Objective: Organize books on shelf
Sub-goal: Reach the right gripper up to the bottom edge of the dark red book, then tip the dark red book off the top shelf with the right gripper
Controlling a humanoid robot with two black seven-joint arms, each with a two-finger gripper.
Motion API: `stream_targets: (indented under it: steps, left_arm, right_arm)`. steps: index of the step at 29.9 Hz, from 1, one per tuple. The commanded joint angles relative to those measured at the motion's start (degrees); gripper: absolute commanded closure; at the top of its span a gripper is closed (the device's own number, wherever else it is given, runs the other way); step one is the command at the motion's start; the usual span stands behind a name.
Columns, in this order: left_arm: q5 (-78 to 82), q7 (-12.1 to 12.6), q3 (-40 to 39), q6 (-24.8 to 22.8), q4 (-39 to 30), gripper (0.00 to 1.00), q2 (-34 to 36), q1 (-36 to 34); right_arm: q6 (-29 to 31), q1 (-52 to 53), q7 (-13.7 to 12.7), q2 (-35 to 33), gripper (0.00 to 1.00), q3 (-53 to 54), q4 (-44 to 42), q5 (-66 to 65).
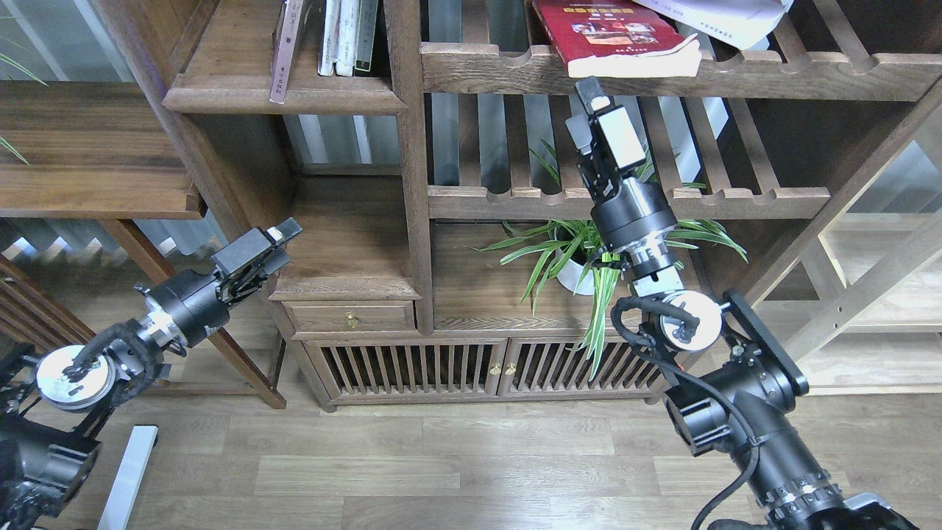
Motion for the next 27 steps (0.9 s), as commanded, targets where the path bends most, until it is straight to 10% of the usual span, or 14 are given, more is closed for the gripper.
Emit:
stream_targets:
  steps: [1,27]
  left_arm:
    - [-0.15,0.00,0.02,0.00,0.11,0.01,0.44,0.37]
    - [-4.89,0.00,-2.01,0.00,0.99,0.01,2.11,5.30]
  right_arm:
    - [-1.77,1.17,-0.09,0.00,0.01,1.04,-0.03,0.03]
    - [-8.19,3.99,-0.26,0.00,0.01,5.70,-1.61,0.47]
